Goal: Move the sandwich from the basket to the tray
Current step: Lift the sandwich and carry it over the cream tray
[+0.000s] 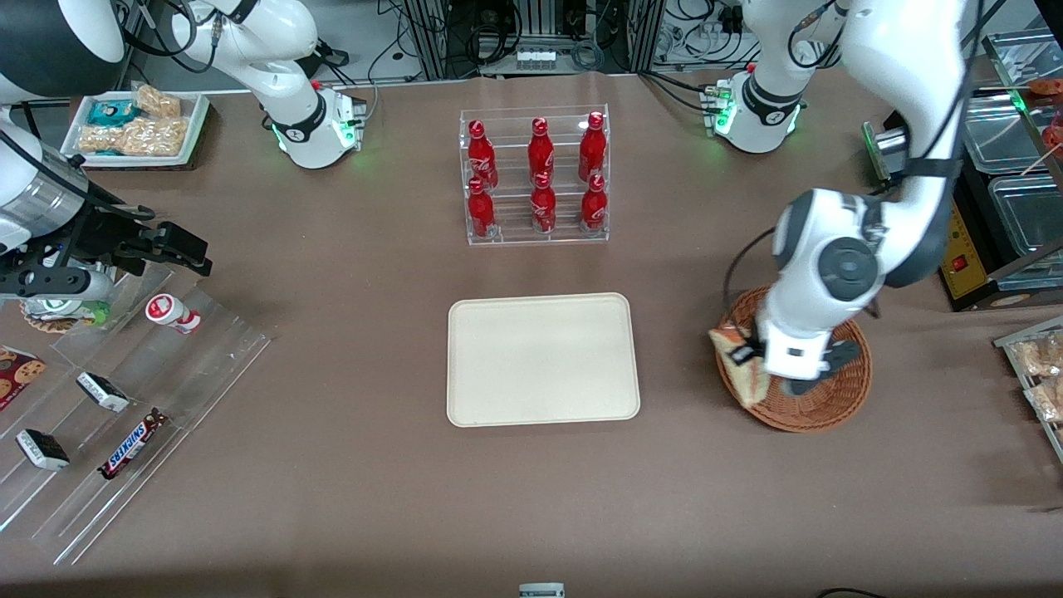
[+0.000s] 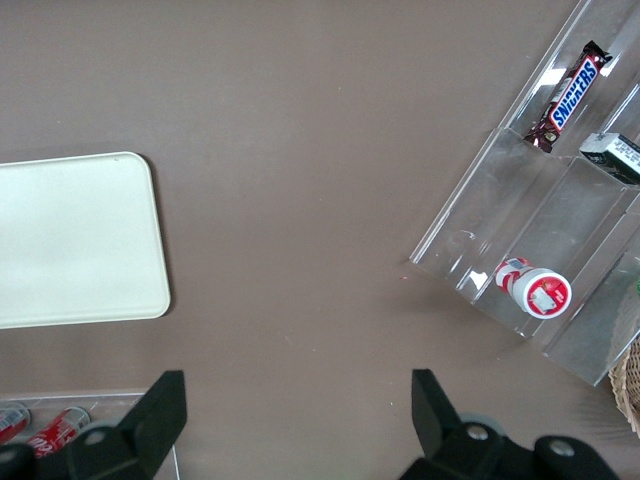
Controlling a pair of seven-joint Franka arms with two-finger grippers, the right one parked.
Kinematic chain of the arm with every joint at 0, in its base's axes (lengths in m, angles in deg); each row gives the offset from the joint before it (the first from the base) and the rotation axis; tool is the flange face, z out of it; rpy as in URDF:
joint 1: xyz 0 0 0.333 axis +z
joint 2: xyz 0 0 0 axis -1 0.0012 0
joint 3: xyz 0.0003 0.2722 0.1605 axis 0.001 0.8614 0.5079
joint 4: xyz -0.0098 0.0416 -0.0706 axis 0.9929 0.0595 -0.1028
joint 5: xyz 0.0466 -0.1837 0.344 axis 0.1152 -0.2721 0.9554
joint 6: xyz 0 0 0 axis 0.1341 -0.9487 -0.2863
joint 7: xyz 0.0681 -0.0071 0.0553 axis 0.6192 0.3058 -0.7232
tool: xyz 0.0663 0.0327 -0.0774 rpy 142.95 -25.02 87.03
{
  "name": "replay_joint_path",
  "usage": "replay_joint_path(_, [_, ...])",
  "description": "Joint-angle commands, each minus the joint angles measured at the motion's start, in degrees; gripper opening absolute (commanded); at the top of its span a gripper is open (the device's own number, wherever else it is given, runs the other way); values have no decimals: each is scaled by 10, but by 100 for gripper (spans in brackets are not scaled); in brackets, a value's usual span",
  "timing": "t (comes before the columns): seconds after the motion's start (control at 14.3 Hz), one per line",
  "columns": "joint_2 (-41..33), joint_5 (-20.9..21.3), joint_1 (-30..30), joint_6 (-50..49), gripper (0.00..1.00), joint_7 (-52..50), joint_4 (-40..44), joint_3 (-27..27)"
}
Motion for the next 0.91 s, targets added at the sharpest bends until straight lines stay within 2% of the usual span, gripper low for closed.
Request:
replay_joint_path(0.0, [80, 2, -76, -11, 7, 8, 106, 7])
replay_joint_path(0.35, [183, 7, -183, -7, 8, -43, 218, 10])
replay_joint_path(0.63, [235, 8, -241, -2, 8, -88, 277, 12])
replay_joint_path(0.7, [247, 13, -252, 3, 8, -110, 288, 13])
replay_joint_path(0.84, [263, 49, -264, 15, 9, -152, 293, 13])
